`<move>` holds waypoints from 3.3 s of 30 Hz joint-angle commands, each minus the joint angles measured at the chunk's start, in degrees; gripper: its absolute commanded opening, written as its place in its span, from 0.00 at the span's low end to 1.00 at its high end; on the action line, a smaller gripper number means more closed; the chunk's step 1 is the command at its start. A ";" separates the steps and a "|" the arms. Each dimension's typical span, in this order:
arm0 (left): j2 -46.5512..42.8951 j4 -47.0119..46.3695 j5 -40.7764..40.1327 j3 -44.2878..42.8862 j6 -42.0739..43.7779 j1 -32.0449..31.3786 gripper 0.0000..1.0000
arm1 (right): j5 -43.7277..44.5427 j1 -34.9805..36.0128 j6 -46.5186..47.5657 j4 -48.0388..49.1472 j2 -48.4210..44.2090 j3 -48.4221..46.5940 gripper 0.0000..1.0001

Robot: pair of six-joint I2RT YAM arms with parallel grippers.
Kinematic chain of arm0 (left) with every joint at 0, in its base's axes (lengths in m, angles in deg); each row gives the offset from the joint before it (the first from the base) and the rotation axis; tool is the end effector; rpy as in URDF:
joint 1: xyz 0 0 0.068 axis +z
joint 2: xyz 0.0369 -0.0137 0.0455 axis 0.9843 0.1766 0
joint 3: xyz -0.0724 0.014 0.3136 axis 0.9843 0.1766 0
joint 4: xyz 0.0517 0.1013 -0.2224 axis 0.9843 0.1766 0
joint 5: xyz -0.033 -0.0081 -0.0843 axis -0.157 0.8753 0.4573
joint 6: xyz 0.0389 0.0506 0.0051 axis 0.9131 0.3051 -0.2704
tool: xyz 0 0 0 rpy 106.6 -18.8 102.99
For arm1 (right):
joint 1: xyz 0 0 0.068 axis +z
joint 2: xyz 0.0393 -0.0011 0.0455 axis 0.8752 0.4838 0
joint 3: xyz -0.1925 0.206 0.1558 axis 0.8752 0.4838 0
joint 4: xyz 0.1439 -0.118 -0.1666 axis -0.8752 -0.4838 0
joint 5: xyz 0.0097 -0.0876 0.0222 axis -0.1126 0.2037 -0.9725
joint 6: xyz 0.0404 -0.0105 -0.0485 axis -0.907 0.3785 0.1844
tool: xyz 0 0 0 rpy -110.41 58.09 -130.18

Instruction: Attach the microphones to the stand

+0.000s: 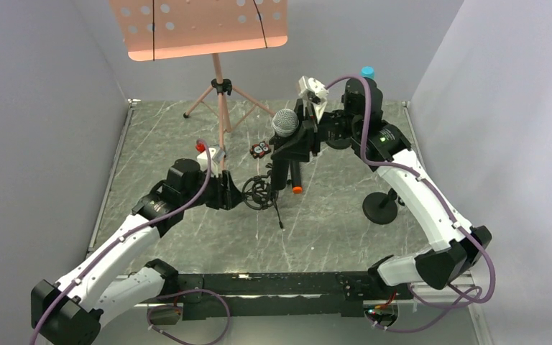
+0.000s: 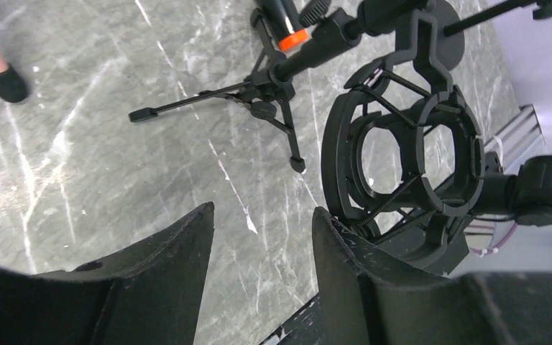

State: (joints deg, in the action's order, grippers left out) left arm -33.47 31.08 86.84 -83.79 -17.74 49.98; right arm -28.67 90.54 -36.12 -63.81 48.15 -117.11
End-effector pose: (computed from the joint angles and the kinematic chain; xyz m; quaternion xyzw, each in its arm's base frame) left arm 0.1400 -0.0947 0.3189 0.0872 0.8614 -0.3278 0.3782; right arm 0.2075 0.1694 0.5091 -0.5181 0.5105 0.5301 0.4358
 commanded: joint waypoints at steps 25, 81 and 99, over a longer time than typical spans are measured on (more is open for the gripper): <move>-13.80 6.58 -5.33 -0.07 7.37 1.40 0.99 | -1.87 -5.79 -8.04 9.71 -7.82 9.72 0.07; -15.80 -4.44 11.98 13.19 -3.69 3.75 0.95 | 6.23 9.70 18.90 1.45 4.45 12.04 0.08; -10.97 -11.54 16.40 10.96 -5.18 3.66 0.95 | 7.98 9.92 21.34 1.42 5.52 18.16 0.09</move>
State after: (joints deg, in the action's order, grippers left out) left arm -44.62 23.34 101.22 -70.40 -22.15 53.50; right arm -22.28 100.51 -16.65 -61.01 52.98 -100.47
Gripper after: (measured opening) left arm 0.955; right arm 0.461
